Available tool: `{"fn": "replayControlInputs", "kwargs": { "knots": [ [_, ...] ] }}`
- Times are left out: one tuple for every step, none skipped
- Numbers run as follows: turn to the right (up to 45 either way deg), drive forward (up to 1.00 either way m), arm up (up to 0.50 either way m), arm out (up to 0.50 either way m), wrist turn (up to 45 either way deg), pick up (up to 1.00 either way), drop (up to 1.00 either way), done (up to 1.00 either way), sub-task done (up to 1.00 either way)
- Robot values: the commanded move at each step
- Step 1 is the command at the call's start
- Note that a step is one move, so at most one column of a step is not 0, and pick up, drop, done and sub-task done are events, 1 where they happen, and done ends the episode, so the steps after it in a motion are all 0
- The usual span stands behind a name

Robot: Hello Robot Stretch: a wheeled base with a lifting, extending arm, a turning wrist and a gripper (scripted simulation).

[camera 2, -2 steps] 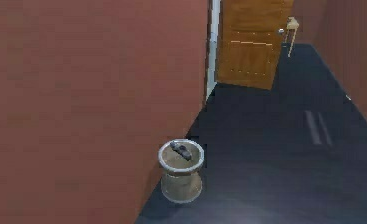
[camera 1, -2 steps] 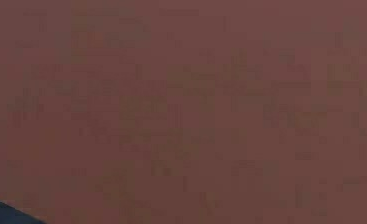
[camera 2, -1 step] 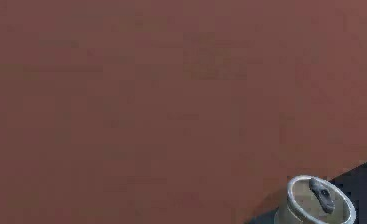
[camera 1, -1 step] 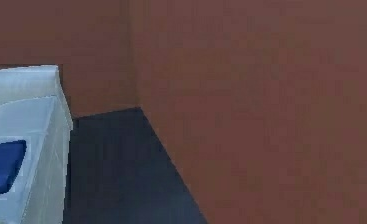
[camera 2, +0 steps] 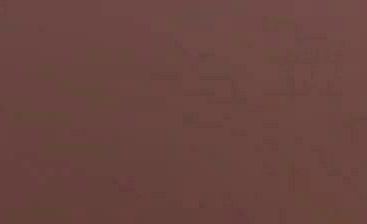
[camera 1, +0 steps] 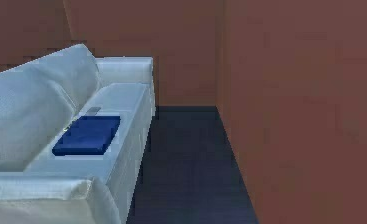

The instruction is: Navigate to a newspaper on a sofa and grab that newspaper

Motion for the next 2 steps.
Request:
{"fn": "replayControlInputs", "kwargs": {
  "knots": [
    [0.0, 0.6, 0.0, 0.0, 0.0, 0.0, 0.0, 0.0, 0.0],
    [0.0, 0.45, 0.0, 0.0, 0.0, 0.0, 0.0, 0.0, 0.0]
  ]
}}
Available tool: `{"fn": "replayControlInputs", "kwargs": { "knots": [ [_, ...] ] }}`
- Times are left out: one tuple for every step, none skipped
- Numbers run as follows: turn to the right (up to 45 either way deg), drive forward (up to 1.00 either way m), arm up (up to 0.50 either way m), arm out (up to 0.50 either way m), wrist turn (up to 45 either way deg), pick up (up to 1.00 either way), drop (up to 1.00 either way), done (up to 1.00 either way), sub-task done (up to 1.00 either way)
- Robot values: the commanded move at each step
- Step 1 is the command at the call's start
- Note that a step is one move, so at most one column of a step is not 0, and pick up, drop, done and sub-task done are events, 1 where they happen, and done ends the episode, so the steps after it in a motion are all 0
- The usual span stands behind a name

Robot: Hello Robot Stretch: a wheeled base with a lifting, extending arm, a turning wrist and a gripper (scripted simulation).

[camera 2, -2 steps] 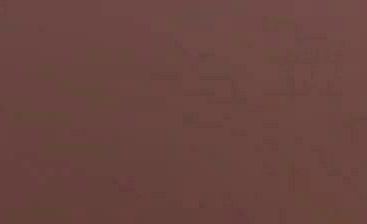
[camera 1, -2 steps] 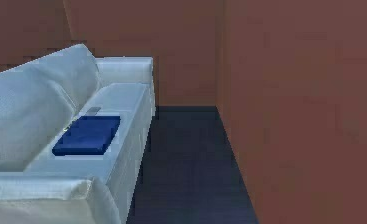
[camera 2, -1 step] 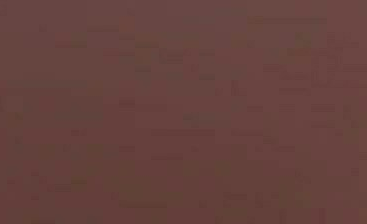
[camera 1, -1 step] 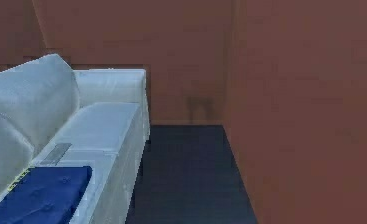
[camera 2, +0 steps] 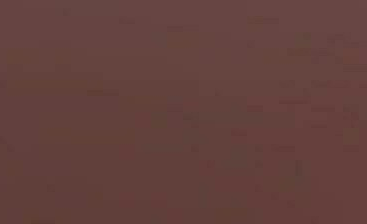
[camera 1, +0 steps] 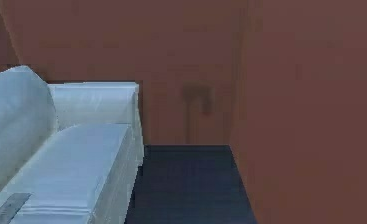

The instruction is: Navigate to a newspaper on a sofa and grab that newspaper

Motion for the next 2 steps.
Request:
{"fn": "replayControlInputs", "kwargs": {
  "knots": [
    [-45.0, 0.0, 0.0, 0.0, 0.0, 0.0, 0.0, 0.0, 0.0],
    [-45.0, 0.0, 0.0, 0.0, 0.0, 0.0, 0.0, 0.0, 0.0]
  ]
}}
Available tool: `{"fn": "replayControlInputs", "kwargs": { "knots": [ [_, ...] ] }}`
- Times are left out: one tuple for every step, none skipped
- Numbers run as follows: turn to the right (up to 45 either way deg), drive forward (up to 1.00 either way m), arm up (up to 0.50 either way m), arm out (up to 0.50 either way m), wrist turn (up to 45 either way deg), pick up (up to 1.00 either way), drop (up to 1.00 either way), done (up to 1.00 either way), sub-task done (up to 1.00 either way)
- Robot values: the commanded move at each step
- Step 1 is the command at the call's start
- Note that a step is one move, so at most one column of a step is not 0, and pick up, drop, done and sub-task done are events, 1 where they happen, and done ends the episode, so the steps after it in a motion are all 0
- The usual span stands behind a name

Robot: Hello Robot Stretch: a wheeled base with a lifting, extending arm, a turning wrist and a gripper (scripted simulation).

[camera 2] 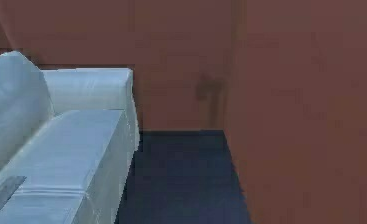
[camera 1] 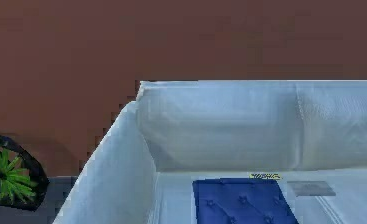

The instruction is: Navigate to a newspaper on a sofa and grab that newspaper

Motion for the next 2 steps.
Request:
{"fn": "replayControlInputs", "kwargs": {
  "knots": [
    [-45.0, 0.0, 0.0, 0.0, 0.0, 0.0, 0.0, 0.0, 0.0],
    [45.0, 0.0, 0.0, 0.0, 0.0, 0.0, 0.0, 0.0, 0.0]
  ]
}}
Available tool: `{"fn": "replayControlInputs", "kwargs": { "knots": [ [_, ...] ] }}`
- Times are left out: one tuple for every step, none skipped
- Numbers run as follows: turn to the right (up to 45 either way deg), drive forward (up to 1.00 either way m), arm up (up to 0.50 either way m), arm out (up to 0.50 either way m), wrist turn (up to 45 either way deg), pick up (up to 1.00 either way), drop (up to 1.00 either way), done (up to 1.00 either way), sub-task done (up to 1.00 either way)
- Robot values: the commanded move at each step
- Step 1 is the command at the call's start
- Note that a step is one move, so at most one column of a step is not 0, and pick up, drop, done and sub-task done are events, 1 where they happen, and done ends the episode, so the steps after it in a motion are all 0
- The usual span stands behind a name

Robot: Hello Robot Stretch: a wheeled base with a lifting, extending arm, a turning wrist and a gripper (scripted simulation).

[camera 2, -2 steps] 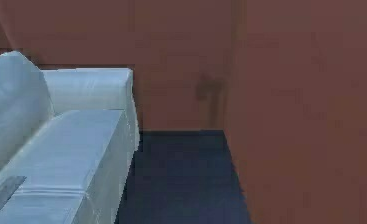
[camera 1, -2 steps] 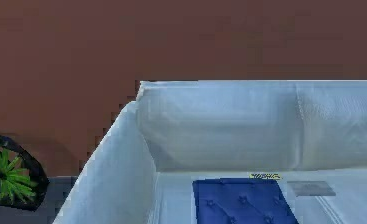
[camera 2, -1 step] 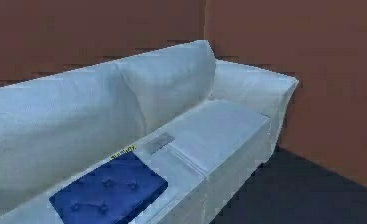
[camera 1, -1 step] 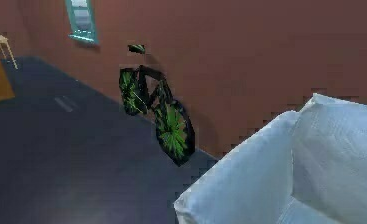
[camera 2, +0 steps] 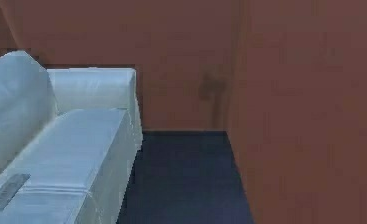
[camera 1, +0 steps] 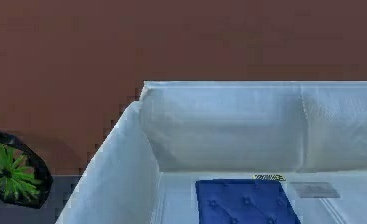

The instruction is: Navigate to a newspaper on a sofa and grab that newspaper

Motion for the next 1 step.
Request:
{"fn": "replayControlInputs", "kwargs": {
  "knots": [
    [45.0, 0.0, 0.0, 0.0, 0.0, 0.0, 0.0, 0.0, 0.0]
  ]
}}
